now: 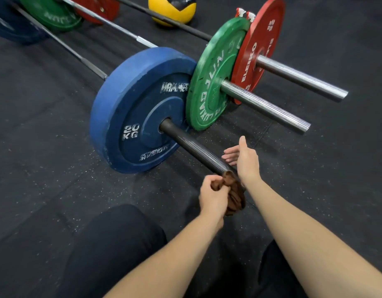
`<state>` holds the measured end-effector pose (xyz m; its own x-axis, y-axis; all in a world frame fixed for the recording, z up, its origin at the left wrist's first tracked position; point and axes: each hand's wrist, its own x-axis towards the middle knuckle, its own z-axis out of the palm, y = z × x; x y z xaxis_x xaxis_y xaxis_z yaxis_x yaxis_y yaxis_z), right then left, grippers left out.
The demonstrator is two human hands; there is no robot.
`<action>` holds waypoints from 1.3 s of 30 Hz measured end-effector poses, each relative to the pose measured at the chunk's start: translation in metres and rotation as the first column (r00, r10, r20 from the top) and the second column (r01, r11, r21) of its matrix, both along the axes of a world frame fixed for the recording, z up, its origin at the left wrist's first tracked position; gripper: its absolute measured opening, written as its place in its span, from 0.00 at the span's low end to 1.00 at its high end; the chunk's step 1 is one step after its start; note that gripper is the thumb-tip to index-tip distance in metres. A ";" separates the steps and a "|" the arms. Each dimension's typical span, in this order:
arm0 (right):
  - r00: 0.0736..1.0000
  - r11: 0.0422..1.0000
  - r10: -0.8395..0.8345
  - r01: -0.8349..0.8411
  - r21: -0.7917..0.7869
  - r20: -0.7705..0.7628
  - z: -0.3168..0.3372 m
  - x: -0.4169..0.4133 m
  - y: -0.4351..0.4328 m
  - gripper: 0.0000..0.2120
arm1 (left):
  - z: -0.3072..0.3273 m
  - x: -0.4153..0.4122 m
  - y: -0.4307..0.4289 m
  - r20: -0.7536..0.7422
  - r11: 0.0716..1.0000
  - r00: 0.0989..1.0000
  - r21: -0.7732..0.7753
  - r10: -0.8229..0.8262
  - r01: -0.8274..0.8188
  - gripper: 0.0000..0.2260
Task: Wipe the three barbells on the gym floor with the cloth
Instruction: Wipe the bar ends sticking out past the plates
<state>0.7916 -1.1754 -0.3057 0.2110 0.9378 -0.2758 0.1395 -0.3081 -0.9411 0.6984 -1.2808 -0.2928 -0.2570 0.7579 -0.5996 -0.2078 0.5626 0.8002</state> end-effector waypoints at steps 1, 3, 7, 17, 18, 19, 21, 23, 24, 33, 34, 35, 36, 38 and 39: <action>1.000 1.000 -0.001 0.001 0.002 -0.012 0.000 0.000 0.000 0.34 | 0.000 0.005 -0.004 -0.004 1.000 1.000 0.002 -0.010 0.010 0.08; 0.999 1.000 -0.013 0.013 0.008 -0.033 0.000 0.002 -0.001 0.34 | 0.000 0.010 -0.006 0.018 1.000 1.000 -0.017 0.022 -0.022 0.09; 0.998 0.999 -0.041 0.042 0.019 -0.038 0.000 0.002 -0.004 0.34 | 0.003 -0.006 0.012 0.079 0.979 0.976 -0.004 0.202 -0.203 0.11; 0.999 0.998 -0.040 0.039 0.041 0.013 0.005 -0.003 -0.007 0.33 | 0.002 -0.033 0.030 0.072 0.987 0.984 -0.014 0.163 -0.162 0.12; 0.999 0.998 -0.046 0.045 0.035 0.013 0.007 -0.004 -0.006 0.33 | -0.001 -0.023 0.020 0.096 0.995 0.991 -0.034 0.092 -0.089 0.11; 0.998 0.998 -0.055 0.054 0.031 0.008 0.008 -0.004 -0.006 0.33 | -0.004 -0.014 0.011 0.114 0.999 0.993 -0.047 0.019 -0.013 0.11; 0.996 0.996 -0.084 0.084 0.022 -0.008 0.010 -0.004 -0.007 0.34 | -0.007 -0.001 -0.002 0.121 0.995 0.989 -0.043 -0.083 0.088 0.10; 0.995 0.995 -0.103 0.104 0.013 -0.009 0.011 -0.005 -0.010 0.35 | -0.009 0.002 -0.007 0.115 0.994 0.989 -0.033 -0.097 0.101 0.08; 0.994 0.994 -0.110 0.111 0.013 -0.009 0.012 -0.006 -0.010 0.35 | -0.008 0.000 -0.007 0.113 0.996 0.990 -0.028 -0.079 0.082 0.08; 0.964 1.000 0.009 -0.015 0.021 0.265 0.028 -0.010 -0.021 0.33 | 0.053 -0.062 0.035 0.119 0.918 0.962 0.289 0.248 -0.272 0.08; 0.950 0.994 0.104 -0.103 -0.020 0.295 0.035 -0.013 -0.021 0.34 | 0.057 -0.068 0.042 0.124 0.916 0.973 0.333 0.193 -0.224 0.08; 0.949 0.980 0.197 -0.185 -0.073 0.247 0.046 -0.017 -0.018 0.35 | 0.061 -0.074 0.048 0.112 0.911 0.987 0.382 0.118 -0.153 0.09; 0.956 0.957 0.274 -0.260 -0.127 0.107 0.059 -0.021 -0.018 0.36 | 0.062 -0.076 0.054 0.066 0.902 0.997 0.429 0.026 -0.051 0.10; 0.917 0.918 0.306 -0.356 -0.177 -0.258 0.088 -0.022 -0.018 0.33 | 0.067 -0.076 0.062 -0.050 0.831 0.980 0.524 -0.191 0.188 0.14; 0.896 0.915 0.273 -0.353 -0.192 -0.349 0.103 -0.020 -0.019 0.32 | 0.071 -0.074 0.063 -0.047 0.778 0.953 0.567 -0.298 0.271 0.17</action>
<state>0.7716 -1.1945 -0.2027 -0.2160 0.8345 -0.5070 -0.0177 -0.5225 -0.8525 0.6248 -1.2178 -0.2213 0.0396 0.9979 -0.0513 -0.1515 0.0567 0.9868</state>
